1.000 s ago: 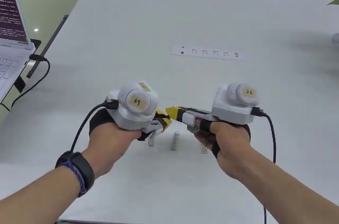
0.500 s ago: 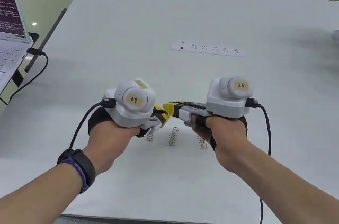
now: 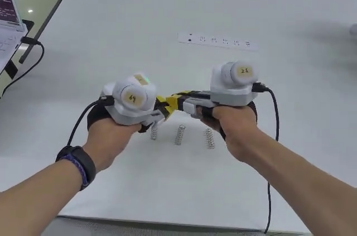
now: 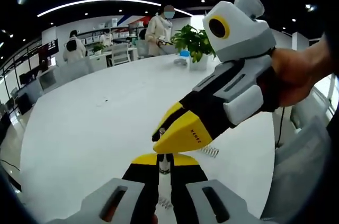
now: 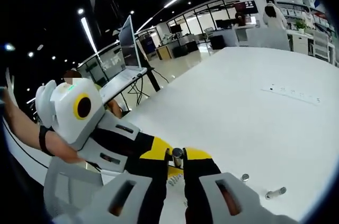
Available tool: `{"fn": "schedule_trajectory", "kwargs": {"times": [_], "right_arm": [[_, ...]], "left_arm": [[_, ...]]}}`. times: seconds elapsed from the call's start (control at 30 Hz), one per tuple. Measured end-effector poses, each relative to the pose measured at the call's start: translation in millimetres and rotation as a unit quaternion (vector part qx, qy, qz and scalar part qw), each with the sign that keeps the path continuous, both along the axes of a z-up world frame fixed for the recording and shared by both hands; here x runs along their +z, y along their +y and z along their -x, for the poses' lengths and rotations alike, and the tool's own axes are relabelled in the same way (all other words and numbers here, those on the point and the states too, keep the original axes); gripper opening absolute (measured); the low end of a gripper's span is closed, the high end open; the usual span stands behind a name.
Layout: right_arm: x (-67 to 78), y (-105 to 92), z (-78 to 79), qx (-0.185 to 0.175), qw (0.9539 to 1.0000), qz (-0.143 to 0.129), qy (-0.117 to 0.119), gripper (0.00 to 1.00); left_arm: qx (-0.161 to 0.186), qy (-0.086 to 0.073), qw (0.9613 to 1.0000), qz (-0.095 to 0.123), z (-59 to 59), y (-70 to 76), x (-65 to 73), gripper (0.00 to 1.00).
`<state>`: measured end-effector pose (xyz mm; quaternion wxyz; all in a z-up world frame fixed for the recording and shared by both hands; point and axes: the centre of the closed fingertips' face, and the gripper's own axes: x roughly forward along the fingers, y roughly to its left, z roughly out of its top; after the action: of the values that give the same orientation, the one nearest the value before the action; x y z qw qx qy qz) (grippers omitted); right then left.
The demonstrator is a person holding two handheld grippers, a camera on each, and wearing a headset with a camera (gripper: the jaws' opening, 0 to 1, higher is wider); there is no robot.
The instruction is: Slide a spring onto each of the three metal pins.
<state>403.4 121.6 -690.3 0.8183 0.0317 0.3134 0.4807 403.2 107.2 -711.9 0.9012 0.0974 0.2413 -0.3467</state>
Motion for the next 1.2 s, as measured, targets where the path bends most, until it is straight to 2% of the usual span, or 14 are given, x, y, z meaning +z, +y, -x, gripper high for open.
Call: {"fn": "schedule_trajectory", "kwargs": {"times": [0.2,0.47,0.6,0.77,1.2], "right_arm": [[-3.6,3.6,-0.9,0.021,0.9992,0.031,-0.012,0.06],[-8.5,12.9,-7.7,0.032,0.9980,0.052,-0.017,0.05],[-17.9,15.0,-17.7,0.038,0.9969,0.065,-0.019,0.05],[-26.3,19.2,-20.4,0.047,0.9954,0.080,-0.024,0.05],[-47.2,29.7,-23.0,0.065,0.9926,0.101,-0.021,0.06]], "left_arm": [[0.000,0.000,1.0000,0.003,-6.3,3.7,-5.5,0.00],[0.009,-0.001,1.0000,0.005,-20.5,10.3,-13.7,0.00],[0.009,0.002,0.9999,0.003,-26.0,13.0,-20.8,0.00],[0.012,0.008,0.9999,0.008,-31.2,15.6,-30.5,0.00],[0.030,0.021,0.9992,0.017,-31.3,21.4,-46.6,0.00]]}}
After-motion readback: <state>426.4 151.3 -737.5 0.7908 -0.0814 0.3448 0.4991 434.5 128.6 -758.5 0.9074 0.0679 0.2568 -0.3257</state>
